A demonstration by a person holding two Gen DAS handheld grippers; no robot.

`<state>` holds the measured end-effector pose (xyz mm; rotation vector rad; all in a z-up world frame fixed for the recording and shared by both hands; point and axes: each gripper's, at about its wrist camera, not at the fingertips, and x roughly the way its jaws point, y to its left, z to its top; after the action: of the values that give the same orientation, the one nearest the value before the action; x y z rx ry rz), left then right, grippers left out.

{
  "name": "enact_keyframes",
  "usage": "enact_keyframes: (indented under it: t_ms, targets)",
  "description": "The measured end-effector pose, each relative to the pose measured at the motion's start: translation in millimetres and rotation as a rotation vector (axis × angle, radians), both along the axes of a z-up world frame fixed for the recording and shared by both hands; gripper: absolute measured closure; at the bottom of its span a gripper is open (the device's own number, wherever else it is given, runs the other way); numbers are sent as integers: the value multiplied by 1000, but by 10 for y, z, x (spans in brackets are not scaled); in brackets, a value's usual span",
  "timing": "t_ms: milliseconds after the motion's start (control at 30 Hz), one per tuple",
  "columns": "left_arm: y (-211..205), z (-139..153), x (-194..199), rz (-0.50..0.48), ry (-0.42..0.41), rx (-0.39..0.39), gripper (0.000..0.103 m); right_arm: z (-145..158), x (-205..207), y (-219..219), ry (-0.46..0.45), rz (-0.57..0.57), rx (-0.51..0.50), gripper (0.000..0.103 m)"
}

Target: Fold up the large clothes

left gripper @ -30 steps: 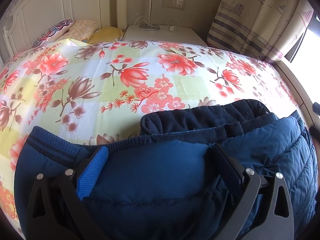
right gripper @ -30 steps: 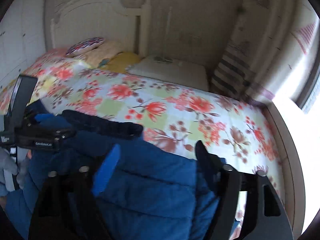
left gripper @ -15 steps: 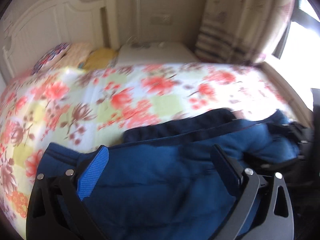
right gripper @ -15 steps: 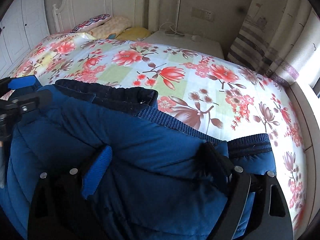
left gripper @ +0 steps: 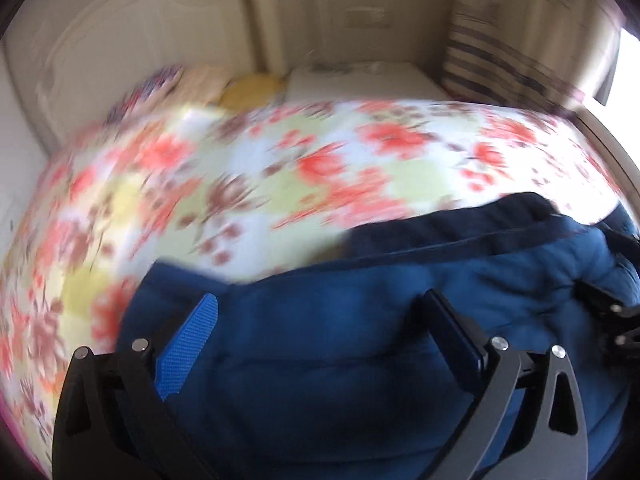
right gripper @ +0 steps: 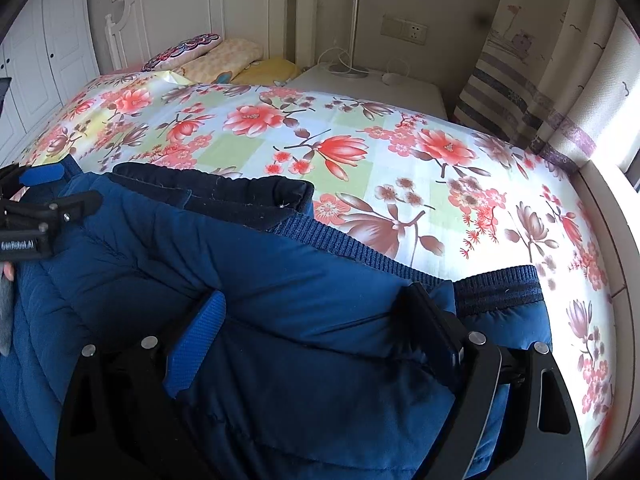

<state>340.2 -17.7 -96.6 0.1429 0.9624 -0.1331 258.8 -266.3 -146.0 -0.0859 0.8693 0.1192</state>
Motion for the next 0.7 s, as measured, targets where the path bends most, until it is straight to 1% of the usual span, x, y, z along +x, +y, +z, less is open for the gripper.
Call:
enact_keyframes:
  t_ms: [33,67,100,133,167,267,300,433,467,500,533,567,600,633,667,700]
  targets:
    - [209,-39,15,29,24,-47,2,2,-1,-3,1,1,5,20]
    - [377,-69,12,43,42,-116,2,-1,0,-5,3,2,9,20]
    - [575,-86,20,61,60,-221,2,-1,0,-10,4,3,15,20]
    - [653,-90,23,71,61,-269,3,3,-3,-17,3,2,21,20]
    - [656,-94,29,72,54,-278,3,5,-4,-23,3,2,25,20]
    - [480,-112,59,57,43,-179,2,8,-7,-46,1,1,39,20]
    - [464,-118,49,55,41,-171,2,9,-5,-48,1,1,41,20]
    - [497,-130,16,62,38,-198,2,45,-6,-48,0,-10,37,20]
    - [488,-136,13,63,36,-191,2,115,-53,-36,-19,-55,3,21]
    - [488,-137,6,63,35,-184,2,207,-132,0,-41,-86,-2,20]
    - [481,-139,5,63,33,-177,2,289,-212,36,-61,-70,38,20]
    - [472,-139,6,63,32,-171,2,411,-344,154,-99,-14,91,20]
    - [474,-140,3,63,32,-171,2,487,-447,301,-125,36,92,19]
    - [475,-139,1,64,32,-172,2,512,-514,439,-133,77,72,16]
    - [472,-138,-2,64,32,-171,2,463,-573,667,-123,146,29,14]
    - [471,-139,-2,64,31,-169,2,343,-580,850,-96,201,-25,14]
